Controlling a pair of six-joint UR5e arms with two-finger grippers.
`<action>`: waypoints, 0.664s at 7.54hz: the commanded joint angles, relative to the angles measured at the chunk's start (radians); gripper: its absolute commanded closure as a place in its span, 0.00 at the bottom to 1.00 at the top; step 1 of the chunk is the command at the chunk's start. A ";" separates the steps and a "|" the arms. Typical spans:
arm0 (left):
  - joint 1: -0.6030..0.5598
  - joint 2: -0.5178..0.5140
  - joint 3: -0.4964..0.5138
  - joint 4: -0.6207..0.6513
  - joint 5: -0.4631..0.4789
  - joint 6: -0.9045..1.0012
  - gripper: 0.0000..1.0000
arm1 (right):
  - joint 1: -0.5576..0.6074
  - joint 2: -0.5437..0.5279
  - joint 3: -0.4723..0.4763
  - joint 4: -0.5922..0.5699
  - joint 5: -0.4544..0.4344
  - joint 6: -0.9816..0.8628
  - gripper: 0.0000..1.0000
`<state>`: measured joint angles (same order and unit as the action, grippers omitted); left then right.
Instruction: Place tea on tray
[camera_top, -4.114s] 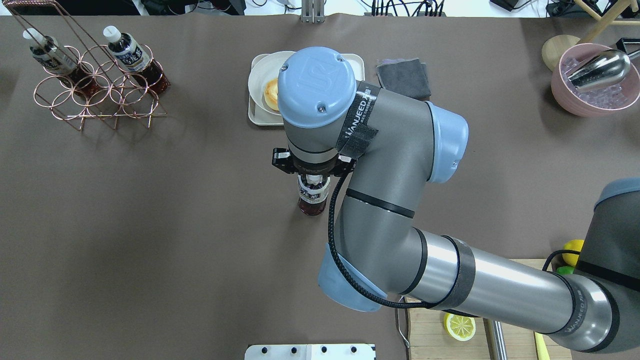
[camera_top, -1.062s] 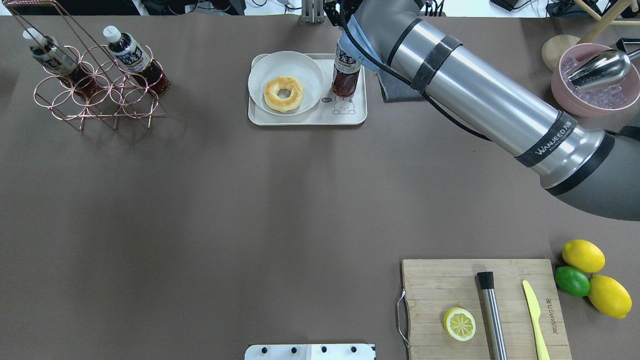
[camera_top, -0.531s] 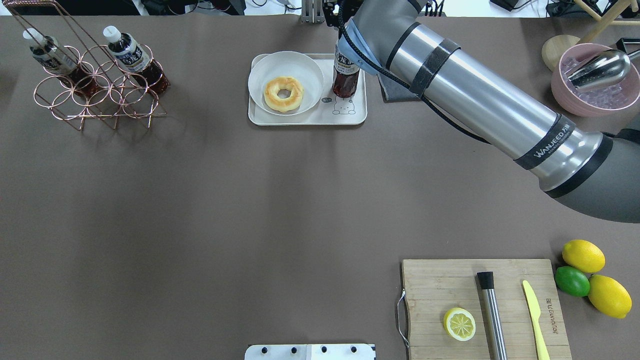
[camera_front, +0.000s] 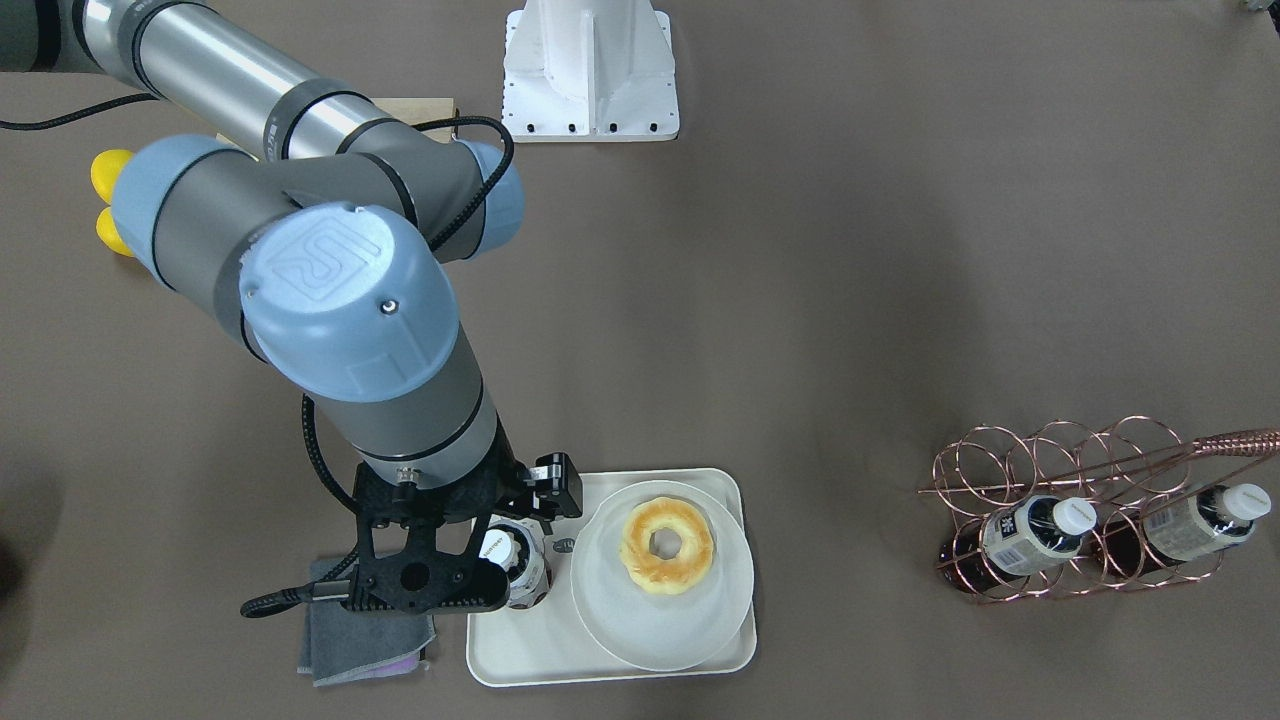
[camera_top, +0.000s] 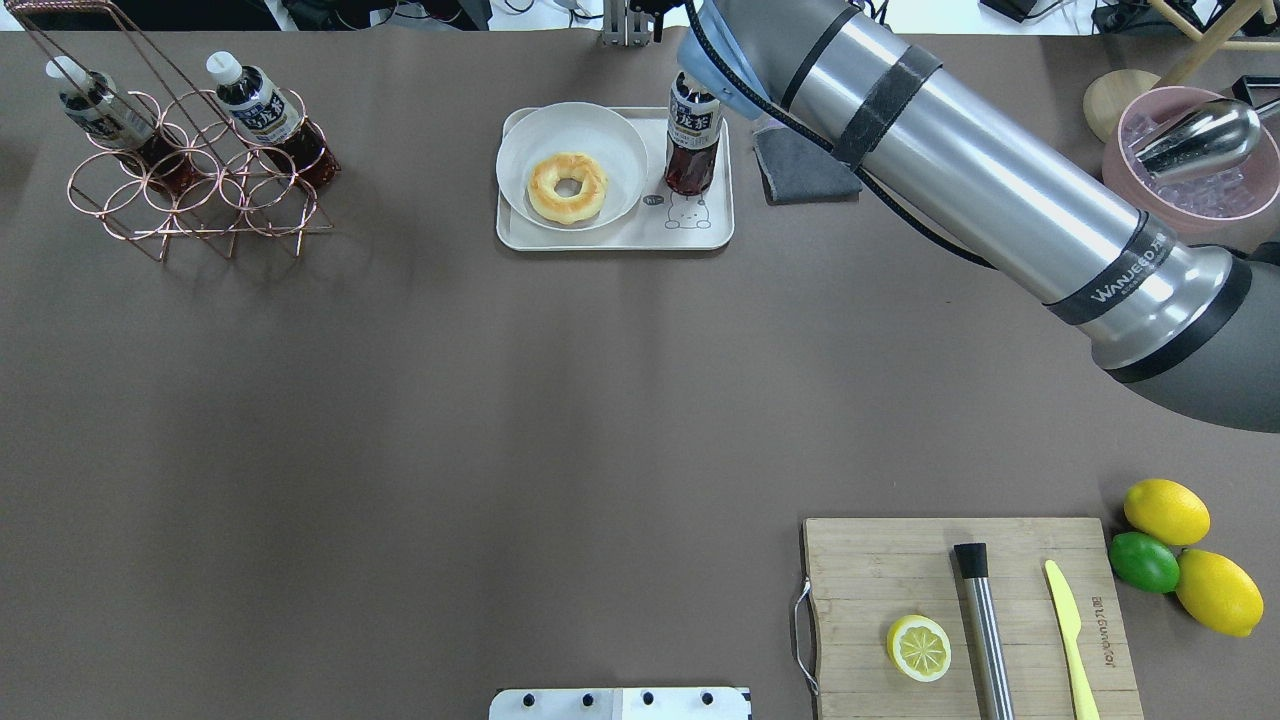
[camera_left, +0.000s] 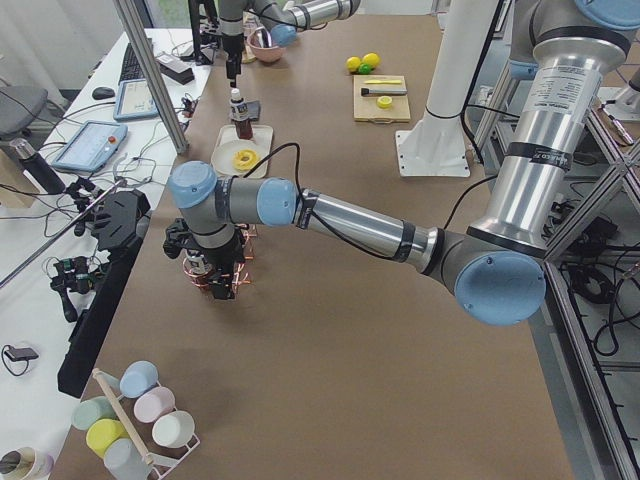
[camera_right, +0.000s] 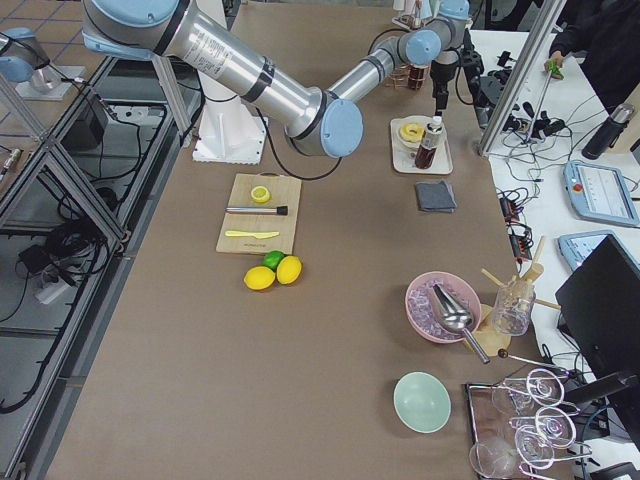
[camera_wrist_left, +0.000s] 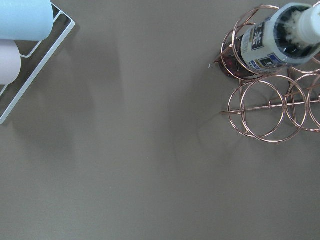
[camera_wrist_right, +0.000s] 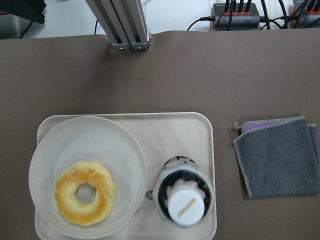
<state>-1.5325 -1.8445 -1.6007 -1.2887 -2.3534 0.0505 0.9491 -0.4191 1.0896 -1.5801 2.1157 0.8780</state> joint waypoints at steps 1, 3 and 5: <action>0.000 -0.004 0.002 -0.003 0.000 0.006 0.02 | 0.013 -0.007 0.285 -0.328 0.033 0.001 0.00; -0.002 -0.002 0.004 -0.003 0.000 0.008 0.02 | 0.043 -0.219 0.546 -0.413 0.035 -0.087 0.00; 0.000 0.001 0.004 -0.003 0.000 0.009 0.02 | 0.184 -0.466 0.688 -0.438 0.043 -0.293 0.00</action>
<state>-1.5333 -1.8472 -1.5970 -1.2915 -2.3529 0.0582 1.0293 -0.6727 1.6409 -1.9871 2.1524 0.7490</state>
